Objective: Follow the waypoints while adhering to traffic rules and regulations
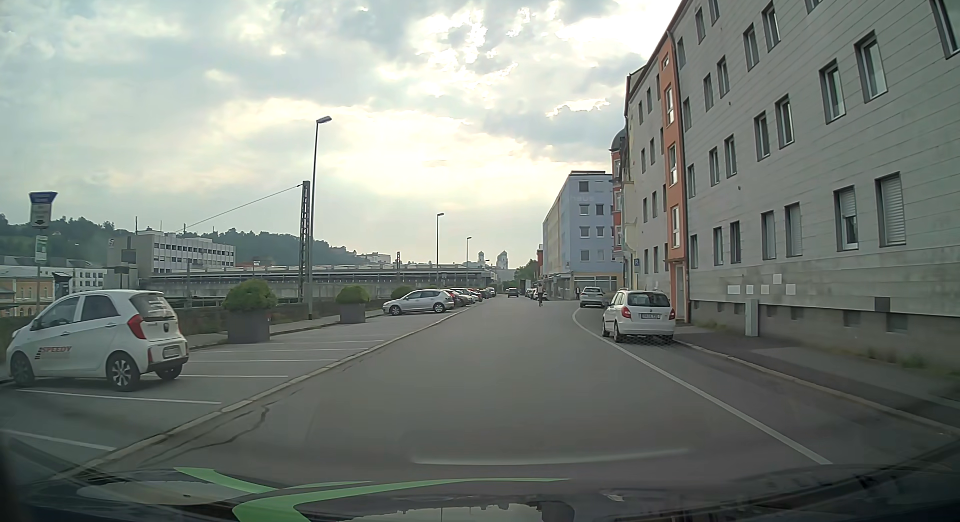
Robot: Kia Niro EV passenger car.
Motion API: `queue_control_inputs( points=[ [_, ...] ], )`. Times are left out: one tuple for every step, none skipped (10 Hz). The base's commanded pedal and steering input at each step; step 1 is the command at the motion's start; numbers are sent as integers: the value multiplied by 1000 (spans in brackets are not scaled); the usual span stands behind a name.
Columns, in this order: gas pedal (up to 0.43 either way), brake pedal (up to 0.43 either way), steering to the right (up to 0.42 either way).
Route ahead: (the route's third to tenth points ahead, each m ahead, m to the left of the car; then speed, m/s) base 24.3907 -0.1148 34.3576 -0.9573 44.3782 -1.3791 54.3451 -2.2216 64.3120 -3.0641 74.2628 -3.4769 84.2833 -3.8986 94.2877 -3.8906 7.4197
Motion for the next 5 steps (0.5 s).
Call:
queue_control_inputs(
  points=[
    [157, 0, 15],
    [157, 0, 15],
    [150, 0, 15],
    [110, 0, 15],
    [110, 0, 15]
  ],
)
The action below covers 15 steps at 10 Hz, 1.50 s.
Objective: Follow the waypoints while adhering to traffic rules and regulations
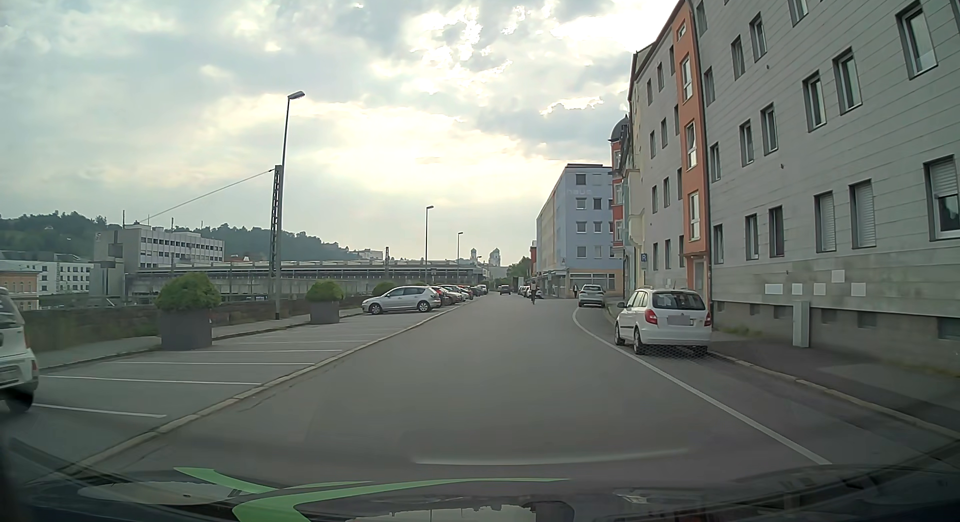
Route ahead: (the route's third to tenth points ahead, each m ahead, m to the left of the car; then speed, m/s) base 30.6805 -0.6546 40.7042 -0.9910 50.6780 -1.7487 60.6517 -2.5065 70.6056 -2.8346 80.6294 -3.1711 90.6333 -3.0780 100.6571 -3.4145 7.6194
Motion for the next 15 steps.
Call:
queue_control_inputs(
  points=[
    [110, 0, 15],
    [110, 0, 14],
    [110, 0, 14],
    [110, 0, 14],
    [110, 0, 14],
    [87, 0, 14],
    [87, 0, 14],
    [87, 0, 13],
    [87, 0, 13],
    [87, 0, 13],
    [87, 0, 13],
    [87, 0, 13],
    [87, 0, 13],
    [87, 0, 13],
    [87, 0, 13]
  ],
)
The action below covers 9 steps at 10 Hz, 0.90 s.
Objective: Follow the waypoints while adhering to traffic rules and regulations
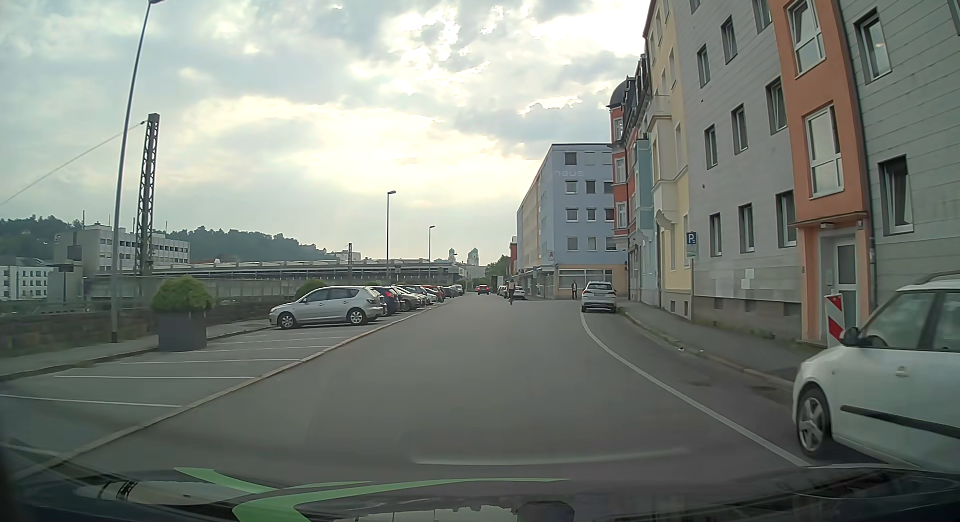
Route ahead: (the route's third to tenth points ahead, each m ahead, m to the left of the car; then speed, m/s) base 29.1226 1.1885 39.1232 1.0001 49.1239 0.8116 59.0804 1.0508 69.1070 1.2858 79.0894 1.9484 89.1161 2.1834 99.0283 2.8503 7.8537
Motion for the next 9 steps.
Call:
queue_control_inputs(
  points=[
    [87, 0, 13],
    [87, 0, 13],
    [79, 0, 13],
    [67, 0, 13],
    [67, 0, 13],
    [59, 0, 13],
    [59, 0, 13],
    [59, 0, 13],
    [59, 0, 13]
  ],
)
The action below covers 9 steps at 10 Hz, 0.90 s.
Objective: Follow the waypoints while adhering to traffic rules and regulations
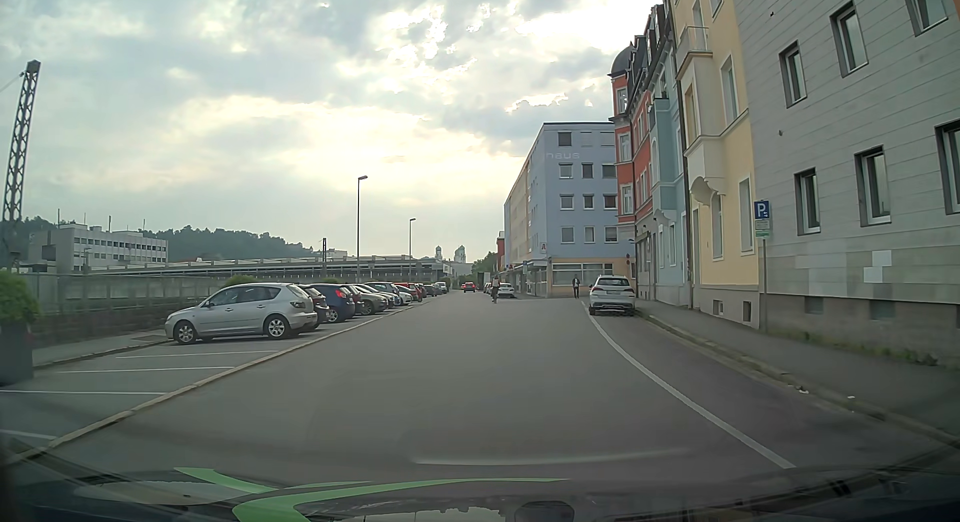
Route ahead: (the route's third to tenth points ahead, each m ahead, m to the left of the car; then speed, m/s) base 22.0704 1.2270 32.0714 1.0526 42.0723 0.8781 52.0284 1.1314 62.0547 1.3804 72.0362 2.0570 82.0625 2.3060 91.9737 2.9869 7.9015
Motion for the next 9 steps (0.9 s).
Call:
queue_control_inputs(
  points=[
    [59, 0, 12],
    [59, 0, 12],
    [47, 0, 11],
    [28, 0, 10],
    [28, 0, 9],
    [28, 0, 9],
    [20, 0, 8],
    [20, 0, 7],
    [20, 0, 7]
  ],
)
